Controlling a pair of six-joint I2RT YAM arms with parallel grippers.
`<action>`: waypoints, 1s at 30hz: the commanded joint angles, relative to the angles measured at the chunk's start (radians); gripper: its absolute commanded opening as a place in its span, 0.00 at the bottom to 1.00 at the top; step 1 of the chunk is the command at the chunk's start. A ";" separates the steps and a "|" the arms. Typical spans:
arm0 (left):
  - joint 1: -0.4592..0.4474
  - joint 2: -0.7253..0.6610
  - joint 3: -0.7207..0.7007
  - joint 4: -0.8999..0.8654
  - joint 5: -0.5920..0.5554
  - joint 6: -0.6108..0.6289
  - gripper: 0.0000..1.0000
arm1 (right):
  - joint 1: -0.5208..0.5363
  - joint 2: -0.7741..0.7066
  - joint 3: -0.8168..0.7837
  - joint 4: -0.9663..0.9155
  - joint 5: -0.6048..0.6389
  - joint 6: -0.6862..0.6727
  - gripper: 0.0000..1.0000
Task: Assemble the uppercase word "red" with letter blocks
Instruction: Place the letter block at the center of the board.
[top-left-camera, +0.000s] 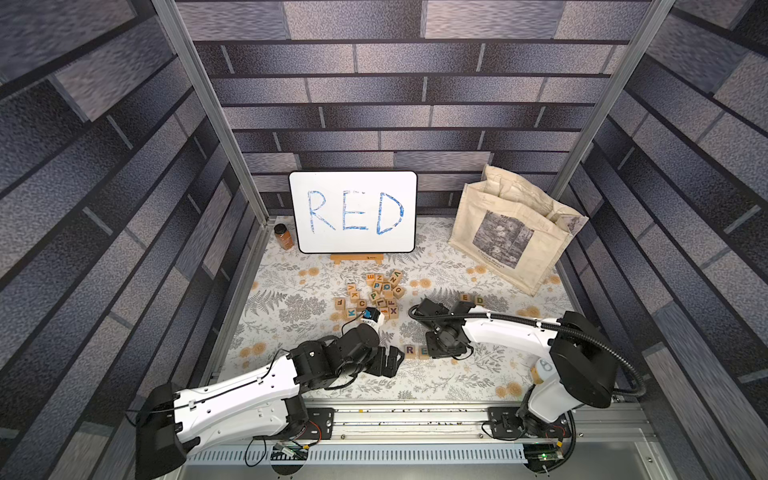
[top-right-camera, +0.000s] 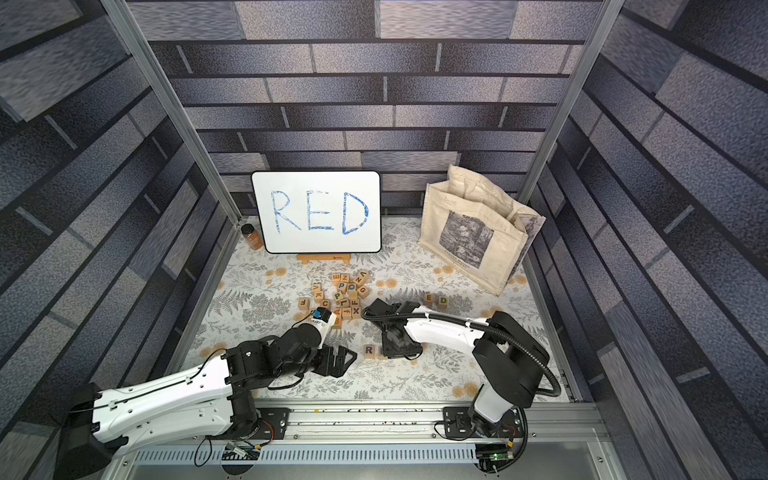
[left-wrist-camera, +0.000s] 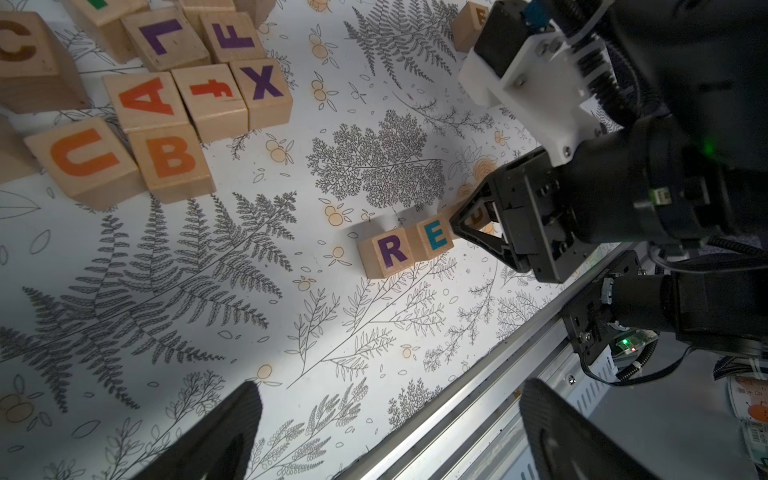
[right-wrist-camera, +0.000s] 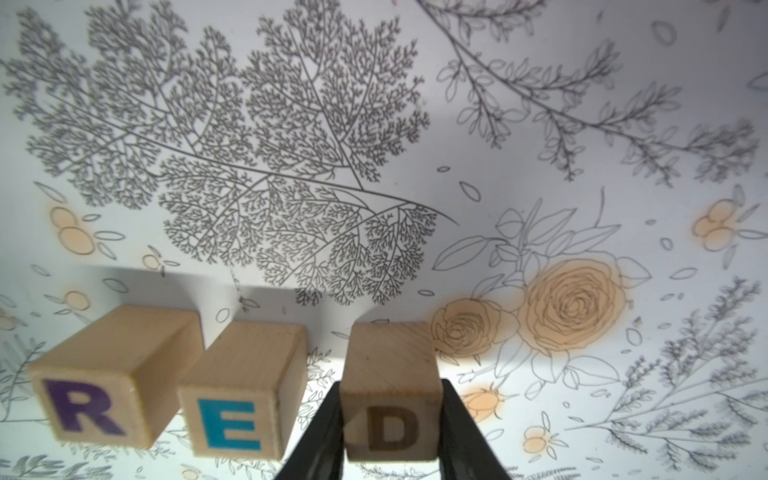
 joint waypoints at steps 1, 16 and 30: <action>0.004 0.010 0.011 -0.004 -0.011 0.008 1.00 | 0.009 -0.019 0.017 -0.035 0.003 0.026 0.30; 0.013 0.018 0.014 -0.005 -0.003 0.015 1.00 | 0.008 -0.032 0.015 -0.049 -0.022 0.058 0.38; 0.101 -0.006 0.067 -0.069 0.019 0.093 1.00 | 0.007 -0.060 0.090 -0.143 0.014 0.036 0.46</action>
